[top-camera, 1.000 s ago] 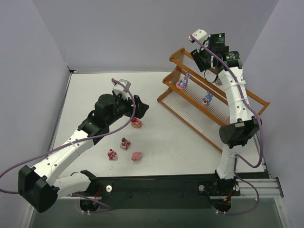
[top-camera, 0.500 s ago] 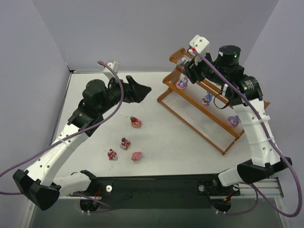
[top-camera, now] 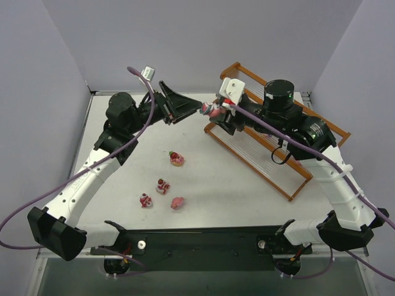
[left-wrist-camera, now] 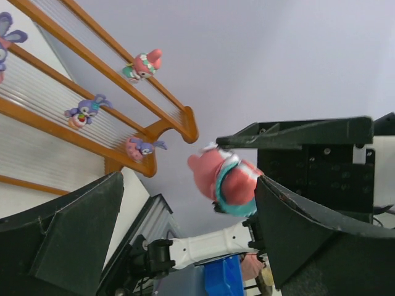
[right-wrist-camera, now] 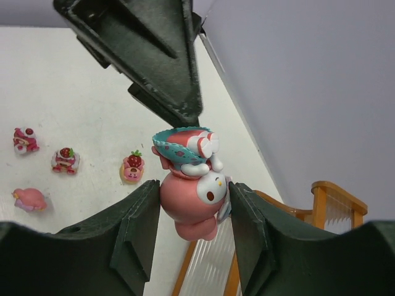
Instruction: Place and organize the plastic toys onto the shelf
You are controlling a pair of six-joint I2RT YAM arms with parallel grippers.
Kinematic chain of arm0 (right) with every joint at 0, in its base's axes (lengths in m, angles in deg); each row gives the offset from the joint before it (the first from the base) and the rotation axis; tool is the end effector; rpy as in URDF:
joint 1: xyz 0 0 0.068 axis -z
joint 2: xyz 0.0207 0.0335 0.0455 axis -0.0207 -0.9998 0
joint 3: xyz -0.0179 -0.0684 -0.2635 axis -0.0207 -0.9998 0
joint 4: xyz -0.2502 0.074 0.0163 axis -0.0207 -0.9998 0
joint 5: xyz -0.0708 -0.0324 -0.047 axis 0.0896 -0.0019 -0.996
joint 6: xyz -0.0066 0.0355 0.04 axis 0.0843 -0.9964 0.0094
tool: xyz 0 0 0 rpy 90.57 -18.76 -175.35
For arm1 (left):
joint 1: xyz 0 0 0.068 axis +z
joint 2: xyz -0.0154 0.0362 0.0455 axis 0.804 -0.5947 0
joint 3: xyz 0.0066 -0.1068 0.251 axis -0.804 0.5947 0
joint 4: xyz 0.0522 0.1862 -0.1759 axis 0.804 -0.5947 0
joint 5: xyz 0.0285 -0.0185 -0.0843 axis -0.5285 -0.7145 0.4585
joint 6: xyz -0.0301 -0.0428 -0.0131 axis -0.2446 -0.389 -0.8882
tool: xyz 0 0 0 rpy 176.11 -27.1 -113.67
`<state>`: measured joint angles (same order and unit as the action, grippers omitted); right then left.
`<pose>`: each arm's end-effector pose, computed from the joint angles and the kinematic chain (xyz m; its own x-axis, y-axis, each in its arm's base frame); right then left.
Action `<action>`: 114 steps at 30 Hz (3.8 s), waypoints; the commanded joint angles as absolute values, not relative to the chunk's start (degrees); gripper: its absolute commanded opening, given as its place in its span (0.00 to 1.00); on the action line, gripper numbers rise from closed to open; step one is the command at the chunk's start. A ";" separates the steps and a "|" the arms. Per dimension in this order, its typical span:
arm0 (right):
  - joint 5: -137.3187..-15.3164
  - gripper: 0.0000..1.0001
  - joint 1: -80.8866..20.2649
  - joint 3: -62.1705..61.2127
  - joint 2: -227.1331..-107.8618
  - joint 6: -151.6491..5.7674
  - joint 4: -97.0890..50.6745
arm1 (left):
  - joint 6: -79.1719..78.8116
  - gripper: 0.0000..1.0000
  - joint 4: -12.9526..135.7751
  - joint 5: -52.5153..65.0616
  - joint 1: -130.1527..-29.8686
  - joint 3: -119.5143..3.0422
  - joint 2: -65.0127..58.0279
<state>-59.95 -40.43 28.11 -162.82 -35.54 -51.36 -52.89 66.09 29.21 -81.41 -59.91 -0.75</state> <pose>0.1867 0.1714 0.5358 0.4435 -0.2379 -0.8641 -0.7751 0.3823 -0.5031 0.2462 -0.1513 0.4450 -0.7160 -0.4929 -0.4943 0.4806 0.1654 -0.8612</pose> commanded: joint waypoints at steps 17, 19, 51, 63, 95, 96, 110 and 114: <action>-85.45 0.00 -54.71 24.61 -165.26 -15.76 -47.67 | -58.04 0.69 61.70 34.05 -81.20 -62.80 1.25; -85.72 0.00 -55.06 24.17 -164.73 -15.50 -47.05 | -57.60 0.61 61.07 33.87 -81.28 -62.01 1.60; -87.12 0.00 -57.08 20.74 -161.91 -14.27 -43.97 | -54.08 0.84 55.44 31.67 -81.64 -61.21 4.59; -84.93 0.00 -56.99 20.57 -161.91 -14.89 -45.02 | -57.77 0.85 62.12 32.02 -81.72 -60.68 2.75; -84.40 0.85 -57.35 23.55 -158.84 -25.60 -47.22 | -57.25 0.00 68.37 32.12 -82.16 -60.68 2.21; -82.83 0.87 -57.35 23.03 -157.19 -27.70 -46.87 | -56.20 0.00 66.71 31.50 -82.08 -61.30 2.56; -59.56 0.87 -36.35 31.04 -159.62 -100.91 -36.35 | -44.77 0.00 75.63 20.95 -82.16 -56.39 10.65; -53.39 0.80 -35.02 23.48 -162.25 -120.42 -18.16 | -43.27 0.00 83.11 20.60 -82.25 -54.10 11.88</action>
<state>-64.74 -36.08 28.57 -157.75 -90.31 -35.10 -46.42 71.12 22.55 -81.96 -55.67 10.44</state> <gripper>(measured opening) 0.825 0.492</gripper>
